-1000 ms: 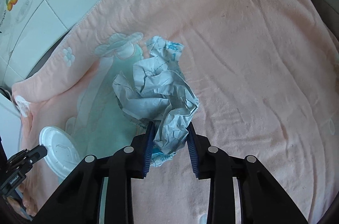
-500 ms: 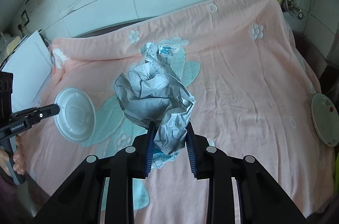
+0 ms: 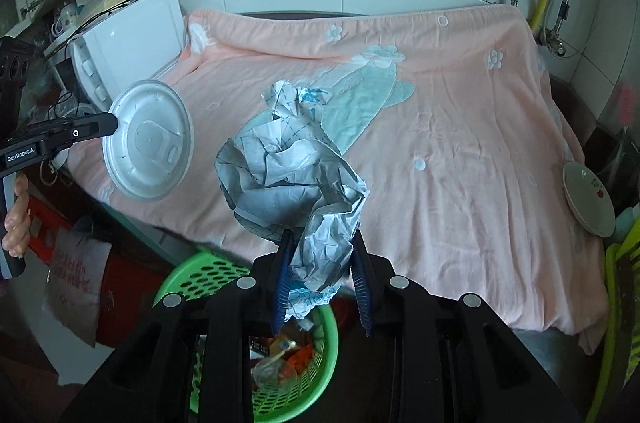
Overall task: Collect trash
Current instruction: 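Carry the white lid and crumpled foil down over the green basket, then open the left tool to drop the lid while the right tool releases the foil into the basket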
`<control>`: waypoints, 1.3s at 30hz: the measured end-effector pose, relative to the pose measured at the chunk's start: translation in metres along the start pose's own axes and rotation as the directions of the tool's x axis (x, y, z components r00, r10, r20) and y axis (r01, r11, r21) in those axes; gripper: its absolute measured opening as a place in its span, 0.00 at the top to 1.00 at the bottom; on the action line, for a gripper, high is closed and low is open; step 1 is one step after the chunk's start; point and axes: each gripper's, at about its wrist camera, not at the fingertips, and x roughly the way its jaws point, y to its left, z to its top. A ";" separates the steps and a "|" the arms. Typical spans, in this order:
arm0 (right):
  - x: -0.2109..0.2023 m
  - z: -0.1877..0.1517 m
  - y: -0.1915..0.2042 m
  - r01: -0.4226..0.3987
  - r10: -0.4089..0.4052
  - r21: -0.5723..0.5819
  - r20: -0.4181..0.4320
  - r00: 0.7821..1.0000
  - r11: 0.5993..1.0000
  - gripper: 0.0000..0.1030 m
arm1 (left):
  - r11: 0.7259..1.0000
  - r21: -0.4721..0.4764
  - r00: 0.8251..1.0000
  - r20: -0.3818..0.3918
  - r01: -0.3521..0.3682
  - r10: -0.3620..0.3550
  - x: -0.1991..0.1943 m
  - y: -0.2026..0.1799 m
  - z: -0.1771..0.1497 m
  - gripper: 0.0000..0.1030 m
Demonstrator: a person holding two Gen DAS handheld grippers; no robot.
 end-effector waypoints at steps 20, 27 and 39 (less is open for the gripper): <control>-0.021 -0.067 0.041 -0.029 0.027 -0.049 -0.039 0.999 0.998 0.73 | 0.991 0.005 0.964 -0.229 -0.136 0.134 0.009 -0.032 -0.123 0.93; -0.023 -0.077 0.043 -0.022 0.020 -0.038 -0.045 0.999 0.999 0.73 | 0.993 -0.011 0.964 -0.241 -0.120 0.114 0.009 -0.042 -0.134 0.66; -0.013 -0.085 0.051 -0.033 0.032 -0.024 -0.064 0.997 0.999 0.72 | 0.985 -0.031 0.969 -0.186 -0.170 0.162 -0.009 -0.043 -0.131 0.32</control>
